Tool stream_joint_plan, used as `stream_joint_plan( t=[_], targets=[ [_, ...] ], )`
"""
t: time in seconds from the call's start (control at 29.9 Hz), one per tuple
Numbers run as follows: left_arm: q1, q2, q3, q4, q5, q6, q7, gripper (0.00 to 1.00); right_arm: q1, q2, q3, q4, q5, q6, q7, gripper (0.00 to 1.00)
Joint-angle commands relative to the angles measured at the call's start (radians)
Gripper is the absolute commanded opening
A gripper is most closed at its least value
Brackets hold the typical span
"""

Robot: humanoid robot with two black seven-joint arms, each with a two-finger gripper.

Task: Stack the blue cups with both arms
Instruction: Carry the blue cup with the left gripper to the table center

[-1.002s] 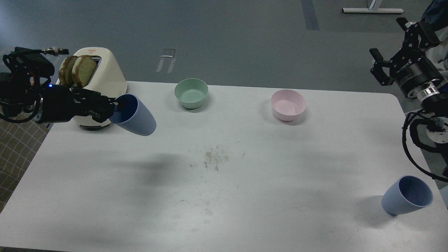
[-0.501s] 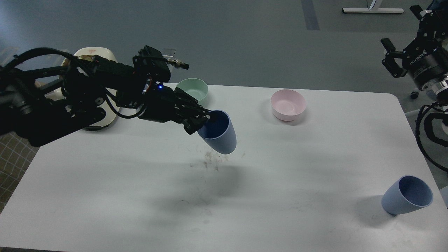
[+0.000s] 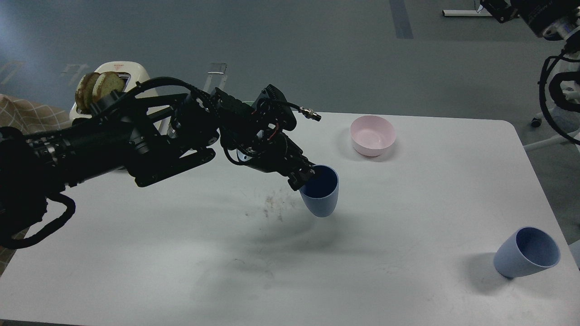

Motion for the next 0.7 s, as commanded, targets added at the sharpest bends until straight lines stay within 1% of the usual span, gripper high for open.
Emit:
stream_joint_plan(
  t=[0.0,0.27,0.53,0.57,0.6,0.63,0.67],
  targets=[
    [-0.009,-0.037,0.033,0.030,0.002,0.000,0.000,0.00,0.023,0.014,-0.018,-0.004,-0.001,0.000,0.000,1.00],
    [-0.014,-0.080,0.105,0.064,0.002,0.000,0.000,0.00,0.018,0.025,-0.022,-0.012,-0.001,0.000,0.000,1.00],
    [0.000,-0.084,0.106,0.066,-0.003,0.000,0.000,0.00,0.014,0.024,-0.034,-0.012,0.000,0.000,0.000,1.00],
    [0.000,-0.084,0.105,0.066,-0.006,0.000,0.000,0.05,0.014,0.024,-0.034,-0.012,0.000,0.000,0.000,1.00],
    [0.000,-0.084,0.105,0.067,-0.012,0.000,0.000,0.26,0.012,0.024,-0.036,-0.012,0.000,0.000,0.000,1.00],
    [0.000,-0.084,0.103,0.066,-0.013,0.000,0.000,0.38,0.012,0.025,-0.035,-0.012,0.000,0.000,0.000,1.00],
    [-0.001,-0.084,0.102,0.066,-0.015,0.000,0.000,0.54,0.009,0.024,-0.036,-0.010,0.000,0.000,0.000,1.00]
  ],
)
